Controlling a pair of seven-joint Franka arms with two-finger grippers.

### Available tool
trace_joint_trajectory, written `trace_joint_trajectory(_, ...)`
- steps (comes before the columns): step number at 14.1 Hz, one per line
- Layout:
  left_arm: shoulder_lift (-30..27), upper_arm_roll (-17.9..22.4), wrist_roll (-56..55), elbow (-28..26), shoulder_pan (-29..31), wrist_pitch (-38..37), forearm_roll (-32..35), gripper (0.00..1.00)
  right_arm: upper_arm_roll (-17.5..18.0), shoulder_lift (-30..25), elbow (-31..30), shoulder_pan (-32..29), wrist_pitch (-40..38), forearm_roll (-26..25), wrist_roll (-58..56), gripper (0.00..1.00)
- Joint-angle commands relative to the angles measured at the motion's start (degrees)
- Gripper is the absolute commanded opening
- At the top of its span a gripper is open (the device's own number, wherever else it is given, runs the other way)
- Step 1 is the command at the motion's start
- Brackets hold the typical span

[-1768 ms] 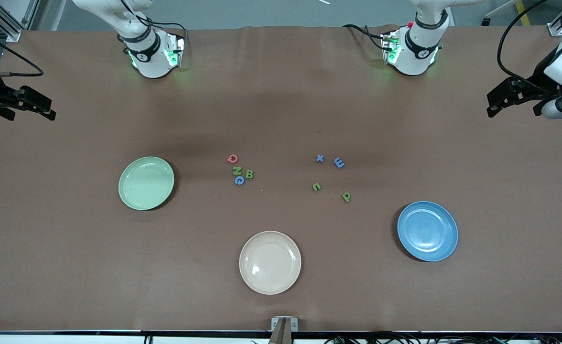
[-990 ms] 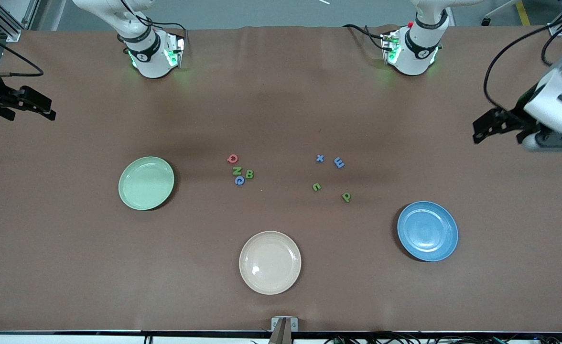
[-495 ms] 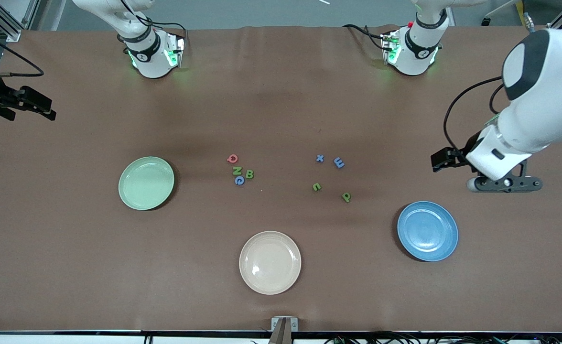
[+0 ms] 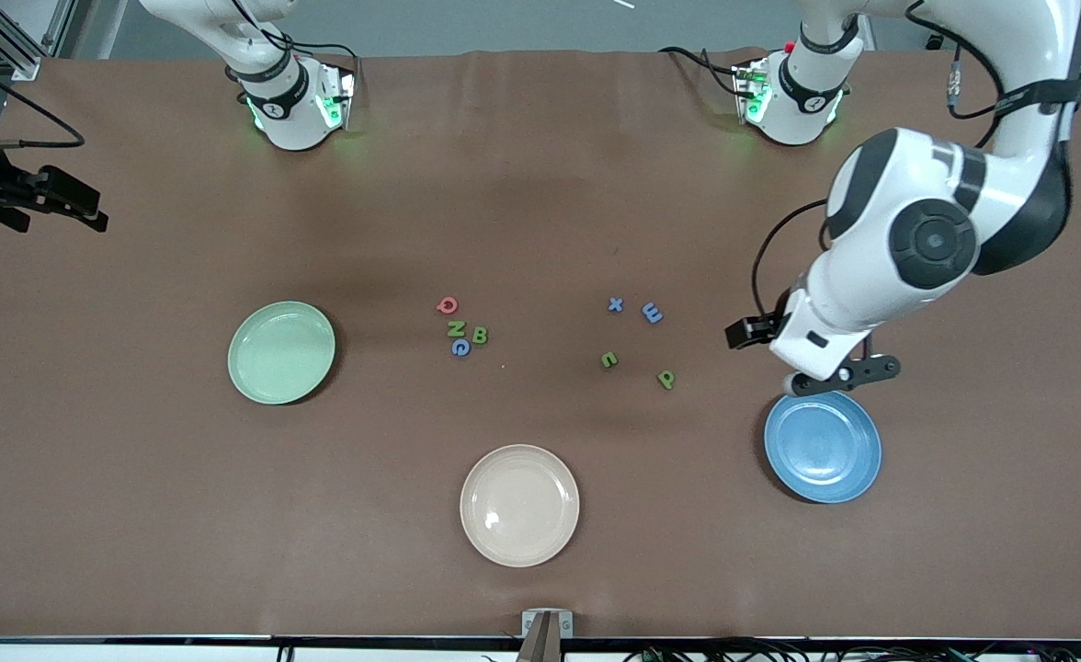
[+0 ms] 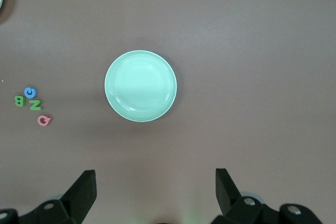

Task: Sort upper and lower case letters into plates
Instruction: 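Reach the left gripper toward the green lowercase d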

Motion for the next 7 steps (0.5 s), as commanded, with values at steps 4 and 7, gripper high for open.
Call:
trace_joint_trajectory(4, 7.9, 0.2, -16.7, 0.2, -4.3, 9.0, 0.4, 0.95, 0.0, -1.5, -1.4, 0.0, 0.3, -0.8, -0.6, 1.00)
trace_joint_trajectory(7, 12.3, 0.2, -25.0, 0.2, -5.7, 14.6, 3.0, 0.90, 0.0, -1.5, -1.4, 0.0, 0.3, -0.8, -0.6, 1.00)
